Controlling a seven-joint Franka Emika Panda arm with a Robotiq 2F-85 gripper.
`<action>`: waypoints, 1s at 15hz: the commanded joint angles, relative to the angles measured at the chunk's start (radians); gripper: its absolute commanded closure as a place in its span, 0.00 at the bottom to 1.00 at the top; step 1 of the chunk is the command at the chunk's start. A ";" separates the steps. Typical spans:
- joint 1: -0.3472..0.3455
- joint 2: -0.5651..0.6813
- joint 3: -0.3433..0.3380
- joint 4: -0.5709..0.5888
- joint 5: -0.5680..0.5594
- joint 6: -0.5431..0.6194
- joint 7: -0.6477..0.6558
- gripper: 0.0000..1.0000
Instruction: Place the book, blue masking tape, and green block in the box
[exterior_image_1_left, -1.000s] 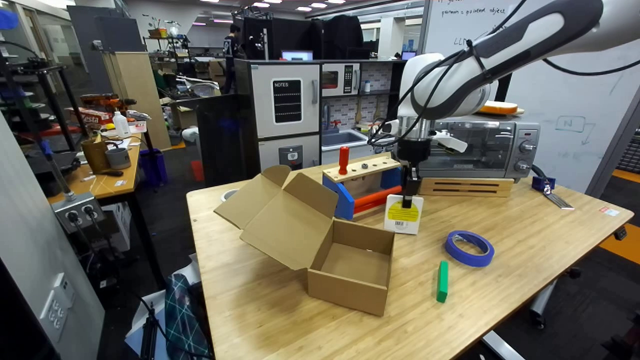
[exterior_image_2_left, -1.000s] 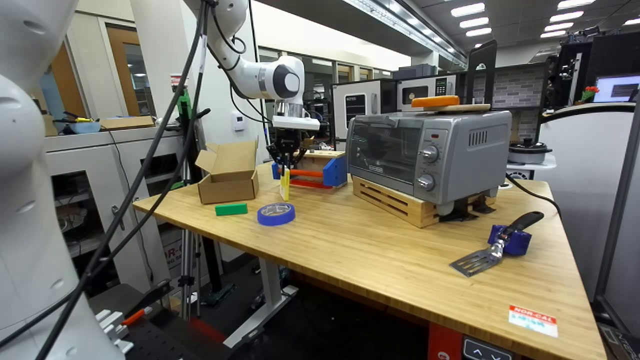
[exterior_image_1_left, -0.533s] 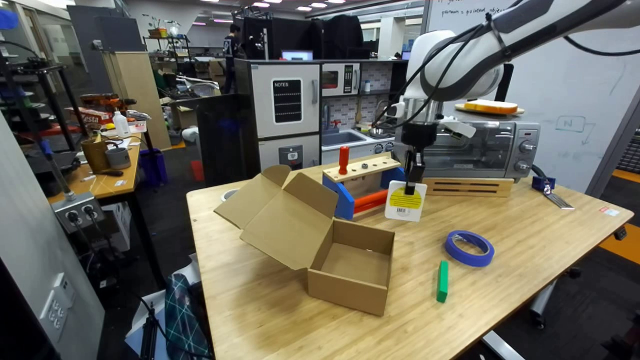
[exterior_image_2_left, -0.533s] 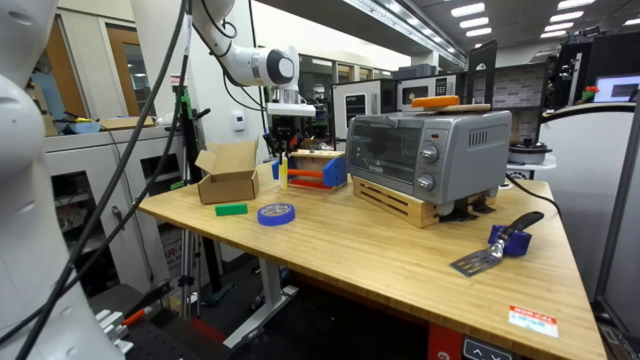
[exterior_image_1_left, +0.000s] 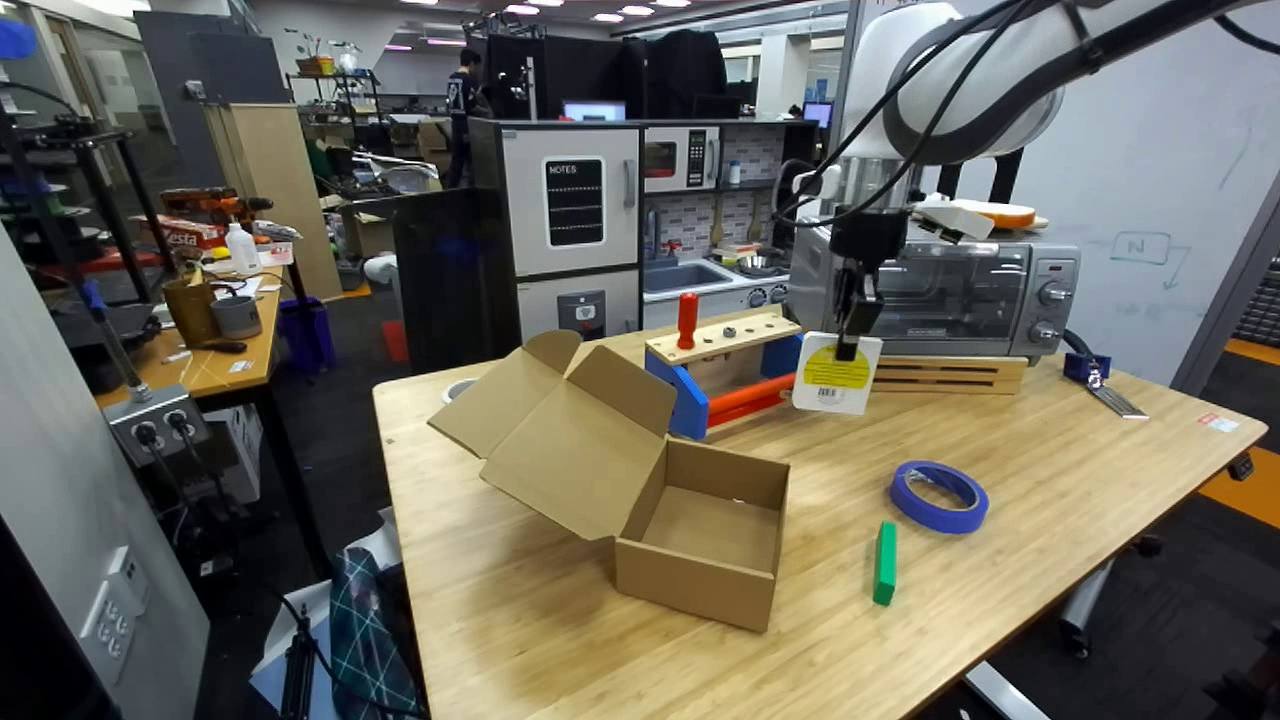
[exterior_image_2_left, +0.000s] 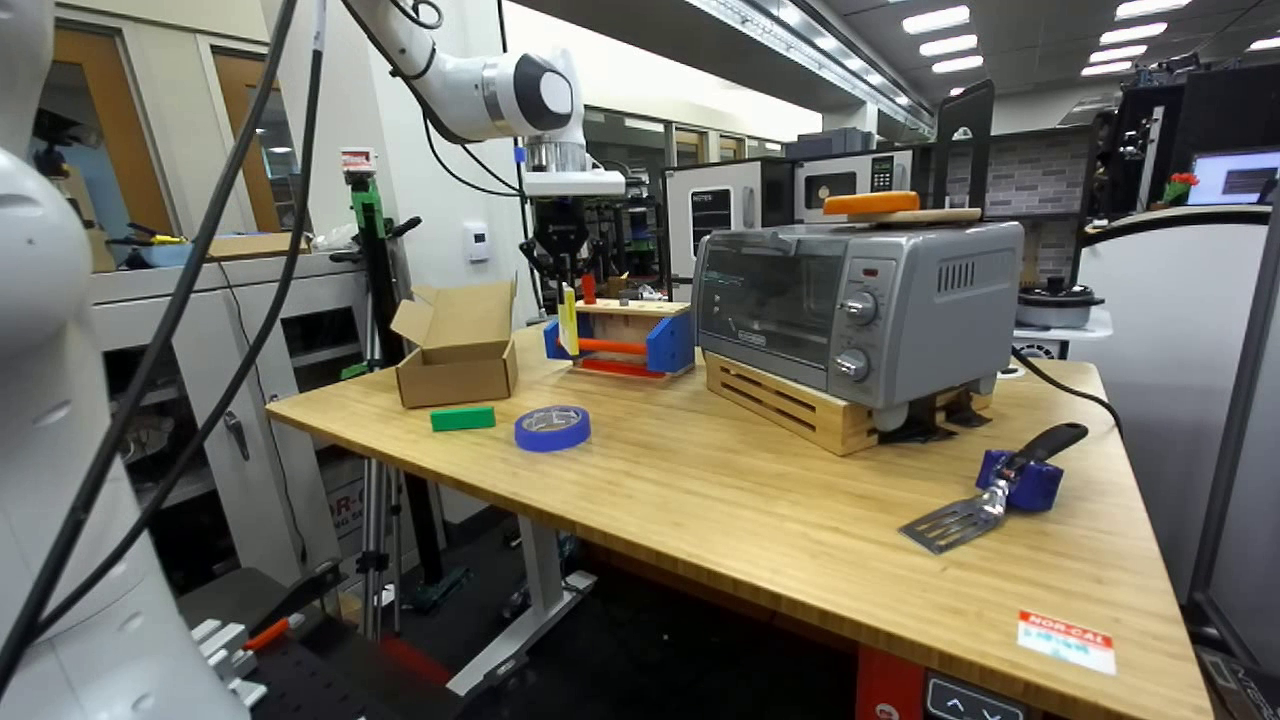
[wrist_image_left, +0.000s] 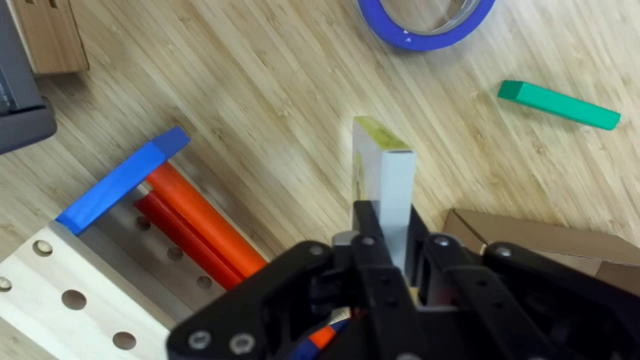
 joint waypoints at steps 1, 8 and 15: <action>0.013 -0.047 -0.003 -0.038 -0.048 0.030 0.020 0.96; 0.065 -0.051 0.026 -0.018 -0.105 0.021 0.021 0.96; 0.122 -0.047 0.061 0.009 -0.136 0.028 0.020 0.96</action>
